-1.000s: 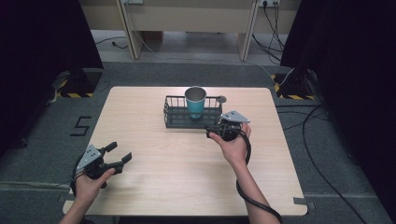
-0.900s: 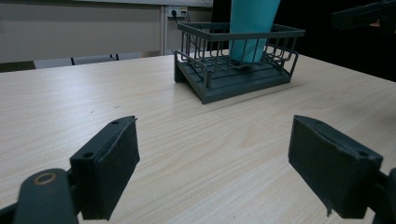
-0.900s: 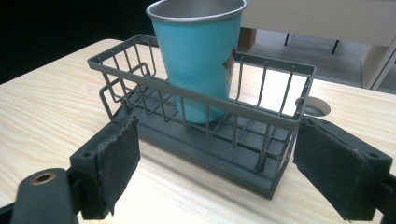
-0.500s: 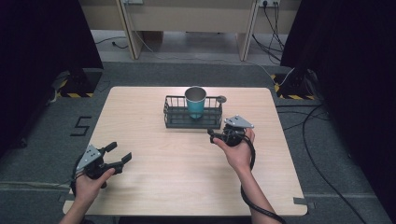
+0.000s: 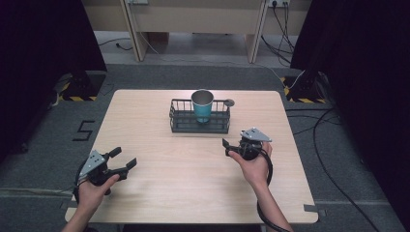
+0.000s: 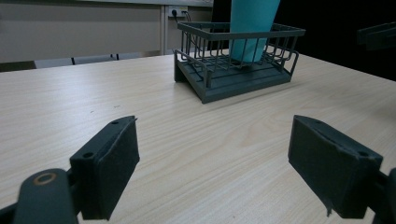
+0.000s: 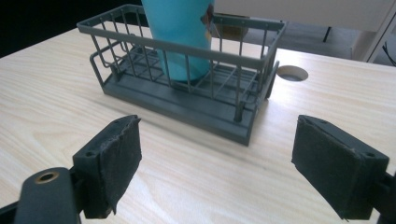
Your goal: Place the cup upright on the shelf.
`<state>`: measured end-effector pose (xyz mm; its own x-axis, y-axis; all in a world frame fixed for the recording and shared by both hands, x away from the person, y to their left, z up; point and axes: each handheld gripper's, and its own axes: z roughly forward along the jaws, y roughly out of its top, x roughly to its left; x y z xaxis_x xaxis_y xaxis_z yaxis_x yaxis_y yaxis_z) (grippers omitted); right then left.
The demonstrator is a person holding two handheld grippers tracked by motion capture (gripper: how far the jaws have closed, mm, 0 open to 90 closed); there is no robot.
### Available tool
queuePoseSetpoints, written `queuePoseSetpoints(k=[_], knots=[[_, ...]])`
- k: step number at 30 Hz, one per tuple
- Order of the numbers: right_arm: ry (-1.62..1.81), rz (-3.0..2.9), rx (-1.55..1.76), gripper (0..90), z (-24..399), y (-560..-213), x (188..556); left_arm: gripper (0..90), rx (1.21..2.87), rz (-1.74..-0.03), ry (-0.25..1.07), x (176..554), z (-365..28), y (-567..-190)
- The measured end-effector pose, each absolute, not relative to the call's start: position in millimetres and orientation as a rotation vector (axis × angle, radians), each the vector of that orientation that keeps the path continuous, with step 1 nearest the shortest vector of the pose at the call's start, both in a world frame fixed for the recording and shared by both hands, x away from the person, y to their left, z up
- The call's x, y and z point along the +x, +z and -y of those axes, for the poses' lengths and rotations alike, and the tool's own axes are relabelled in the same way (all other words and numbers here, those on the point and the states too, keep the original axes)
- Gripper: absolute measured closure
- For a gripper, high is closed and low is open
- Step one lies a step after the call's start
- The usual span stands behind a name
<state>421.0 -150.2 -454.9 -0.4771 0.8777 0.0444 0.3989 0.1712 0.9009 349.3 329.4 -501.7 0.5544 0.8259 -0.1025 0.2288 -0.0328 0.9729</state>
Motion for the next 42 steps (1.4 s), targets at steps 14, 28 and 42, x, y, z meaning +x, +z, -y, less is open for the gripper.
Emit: queuePoseSetpoints(k=[14,28,42], knots=[[1.280,-1.918,1.237,18.1,174,-464,403,15.4,1.571,-0.924,0.611,349,-330,-502],[1.275,-1.889,1.274,19.4,192,-481,383,15.4,1.574,-0.923,0.614,349,-329,-502],[1.273,-1.855,1.290,20.0,203,-491,370,15.4,1.576,-0.924,0.615,349,-329,-502]])
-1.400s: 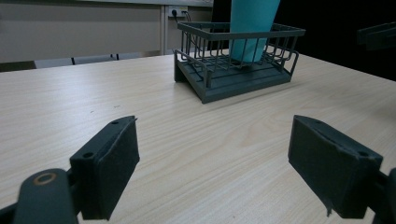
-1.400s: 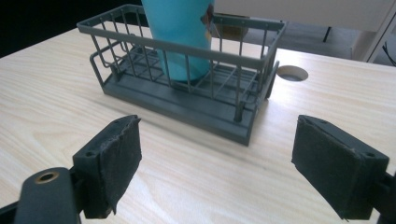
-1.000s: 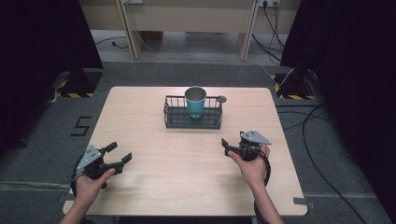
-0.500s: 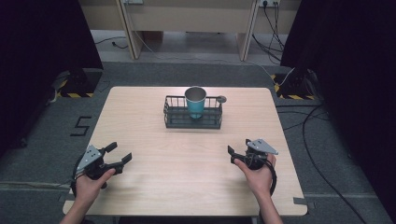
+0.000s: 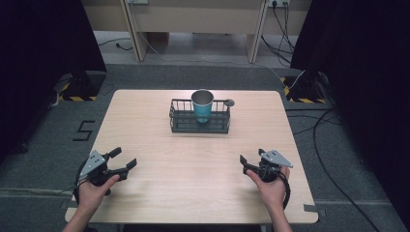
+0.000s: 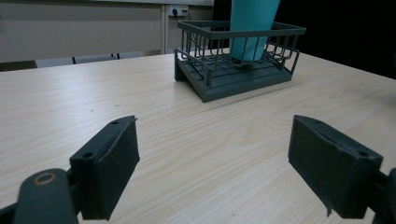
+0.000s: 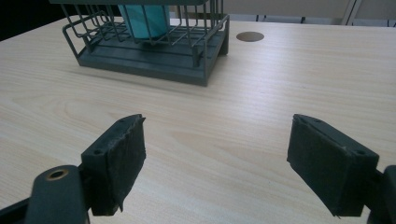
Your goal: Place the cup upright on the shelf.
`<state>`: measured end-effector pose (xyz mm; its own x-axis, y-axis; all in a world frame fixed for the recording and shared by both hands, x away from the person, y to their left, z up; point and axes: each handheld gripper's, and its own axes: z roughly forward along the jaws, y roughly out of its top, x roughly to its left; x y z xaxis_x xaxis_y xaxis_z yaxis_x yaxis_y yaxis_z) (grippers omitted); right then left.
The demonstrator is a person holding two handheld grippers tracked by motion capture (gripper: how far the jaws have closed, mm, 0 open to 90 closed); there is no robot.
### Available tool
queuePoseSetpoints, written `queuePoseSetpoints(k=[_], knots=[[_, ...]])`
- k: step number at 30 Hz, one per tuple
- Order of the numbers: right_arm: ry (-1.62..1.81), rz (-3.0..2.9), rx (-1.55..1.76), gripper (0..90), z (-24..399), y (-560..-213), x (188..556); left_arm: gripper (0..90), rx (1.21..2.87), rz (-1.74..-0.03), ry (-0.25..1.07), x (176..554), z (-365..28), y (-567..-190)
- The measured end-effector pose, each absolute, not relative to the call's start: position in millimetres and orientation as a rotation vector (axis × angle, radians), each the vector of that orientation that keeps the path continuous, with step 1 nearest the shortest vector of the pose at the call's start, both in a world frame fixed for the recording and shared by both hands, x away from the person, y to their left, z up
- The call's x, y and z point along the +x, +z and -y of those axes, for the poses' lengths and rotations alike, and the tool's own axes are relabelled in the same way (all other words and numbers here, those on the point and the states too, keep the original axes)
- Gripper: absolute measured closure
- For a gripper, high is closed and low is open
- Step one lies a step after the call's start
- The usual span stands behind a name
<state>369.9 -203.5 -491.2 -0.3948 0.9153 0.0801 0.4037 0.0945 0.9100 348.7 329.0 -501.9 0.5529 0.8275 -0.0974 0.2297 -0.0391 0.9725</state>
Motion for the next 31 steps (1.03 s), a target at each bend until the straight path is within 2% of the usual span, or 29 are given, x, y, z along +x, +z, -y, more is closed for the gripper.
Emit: queuePoseSetpoints(k=[31], knots=[[1.273,-1.800,1.258,21.8,210.0,-498.6,360.8,15.5,1.577,-0.914,0.609,349.2,-327.7,-501.7]])
